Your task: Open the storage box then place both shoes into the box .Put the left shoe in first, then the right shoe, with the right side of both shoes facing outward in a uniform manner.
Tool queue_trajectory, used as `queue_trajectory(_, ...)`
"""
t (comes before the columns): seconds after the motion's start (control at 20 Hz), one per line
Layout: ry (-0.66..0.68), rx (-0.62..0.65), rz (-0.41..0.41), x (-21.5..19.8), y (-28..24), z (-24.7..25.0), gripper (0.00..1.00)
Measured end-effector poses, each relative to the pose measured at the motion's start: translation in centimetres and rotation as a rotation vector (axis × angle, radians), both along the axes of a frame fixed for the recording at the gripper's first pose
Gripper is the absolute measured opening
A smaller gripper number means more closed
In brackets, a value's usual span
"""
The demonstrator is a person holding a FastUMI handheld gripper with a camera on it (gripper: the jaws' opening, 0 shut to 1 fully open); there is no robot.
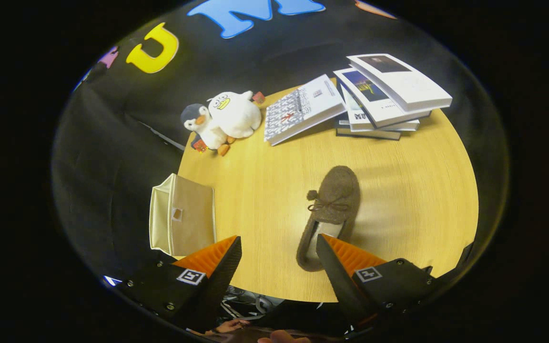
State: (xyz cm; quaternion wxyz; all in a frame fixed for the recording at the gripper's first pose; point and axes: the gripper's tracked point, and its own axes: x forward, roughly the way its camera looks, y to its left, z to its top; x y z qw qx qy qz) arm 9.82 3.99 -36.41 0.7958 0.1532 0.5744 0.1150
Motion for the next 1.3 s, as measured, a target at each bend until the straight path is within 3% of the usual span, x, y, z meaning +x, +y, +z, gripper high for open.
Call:
queue_trajectory(0.6,0.184,-0.197,0.007,1.1,-6.4,-11.8,0.98)
queue_trajectory(0.75,0.206,-0.181,-0.002,2.2,-6.0,-13.6,0.97)
queue_trajectory(0.8,0.213,-0.173,-0.006,2.4,-5.9,-13.7,0.91)
queue_trajectory(0.85,0.220,-0.167,0.000,2.5,-5.7,-14.3,0.73)
queue_trajectory(0.9,0.214,-0.200,0.001,2.7,-6.1,-14.5,0.66)
queue_trajectory(0.95,0.215,-0.219,-0.002,2.8,-6.6,-14.6,0.43)
queue_trajectory(1.05,0.205,-0.237,-0.026,2.8,-7.2,-14.5,0.11)
queue_trajectory(1.2,0.203,-0.246,-0.017,2.4,-7.8,-13.9,0.01)
queue_trajectory(1.3,0.202,-0.239,-0.011,1.8,-7.8,-13.1,0.01)
